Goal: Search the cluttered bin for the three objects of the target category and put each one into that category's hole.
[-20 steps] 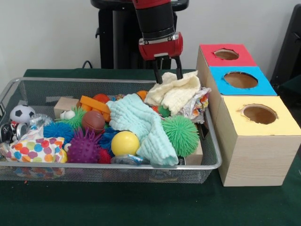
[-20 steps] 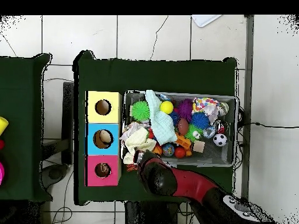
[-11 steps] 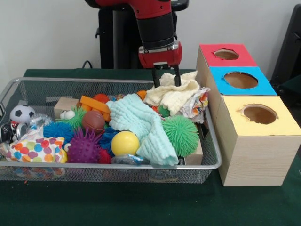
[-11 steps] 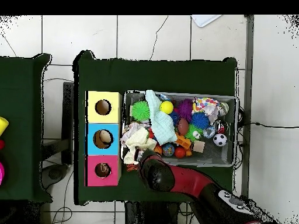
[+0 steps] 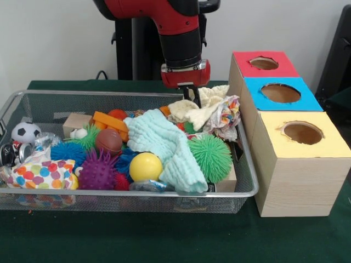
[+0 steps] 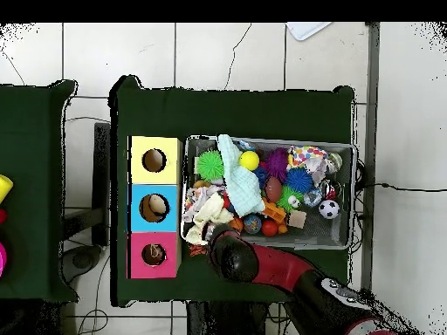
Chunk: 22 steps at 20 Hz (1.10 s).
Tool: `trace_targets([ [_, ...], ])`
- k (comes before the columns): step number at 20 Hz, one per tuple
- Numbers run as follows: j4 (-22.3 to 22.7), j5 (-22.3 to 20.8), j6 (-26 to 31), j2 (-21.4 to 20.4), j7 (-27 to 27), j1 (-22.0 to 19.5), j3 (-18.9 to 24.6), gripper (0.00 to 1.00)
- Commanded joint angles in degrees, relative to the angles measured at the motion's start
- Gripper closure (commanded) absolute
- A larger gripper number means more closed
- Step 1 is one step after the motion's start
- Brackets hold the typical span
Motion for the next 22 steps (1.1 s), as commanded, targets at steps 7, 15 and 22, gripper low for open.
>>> trace_targets([
  [7,-11.2,-3.3,7.5,0.3,-0.4,0.6,-5.9,1.00],
  [15,-17.8,-11.7,13.7,-1.1,-6.3,1.2,-9.9,1.00],
  [22,-21.2,-16.6,18.4,-2.9,-5.3,0.1,-9.2,1.00],
])
